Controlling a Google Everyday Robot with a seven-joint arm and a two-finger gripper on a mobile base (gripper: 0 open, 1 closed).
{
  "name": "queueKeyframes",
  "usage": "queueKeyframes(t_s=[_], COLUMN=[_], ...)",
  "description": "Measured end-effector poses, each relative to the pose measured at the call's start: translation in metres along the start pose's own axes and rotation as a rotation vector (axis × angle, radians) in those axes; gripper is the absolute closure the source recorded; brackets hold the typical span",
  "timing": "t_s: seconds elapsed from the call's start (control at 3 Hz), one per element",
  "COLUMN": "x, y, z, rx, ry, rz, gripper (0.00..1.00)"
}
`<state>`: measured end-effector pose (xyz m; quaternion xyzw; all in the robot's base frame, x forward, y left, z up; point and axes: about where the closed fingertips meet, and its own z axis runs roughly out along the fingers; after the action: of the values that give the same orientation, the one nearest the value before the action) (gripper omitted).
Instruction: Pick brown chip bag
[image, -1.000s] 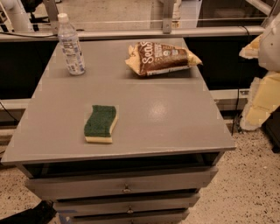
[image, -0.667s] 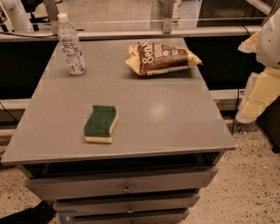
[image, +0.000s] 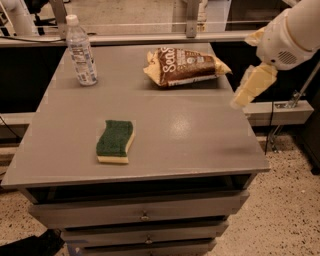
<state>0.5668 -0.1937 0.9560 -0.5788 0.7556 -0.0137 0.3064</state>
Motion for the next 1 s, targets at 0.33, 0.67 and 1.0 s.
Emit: queueKeyframes(t_s=[0.33, 0.67, 1.0], x=[-0.026, -0.050, -0.077], y=[-0.042, -0.068, -0.079], z=[0.052, 0.102, 0.145], rx=[0.021, 0.001, -0.028], ry=[-0.122, -0.204, -0.281], rz=[0.035, 0.075, 0.114], gripper=[0.00, 0.00, 0.00])
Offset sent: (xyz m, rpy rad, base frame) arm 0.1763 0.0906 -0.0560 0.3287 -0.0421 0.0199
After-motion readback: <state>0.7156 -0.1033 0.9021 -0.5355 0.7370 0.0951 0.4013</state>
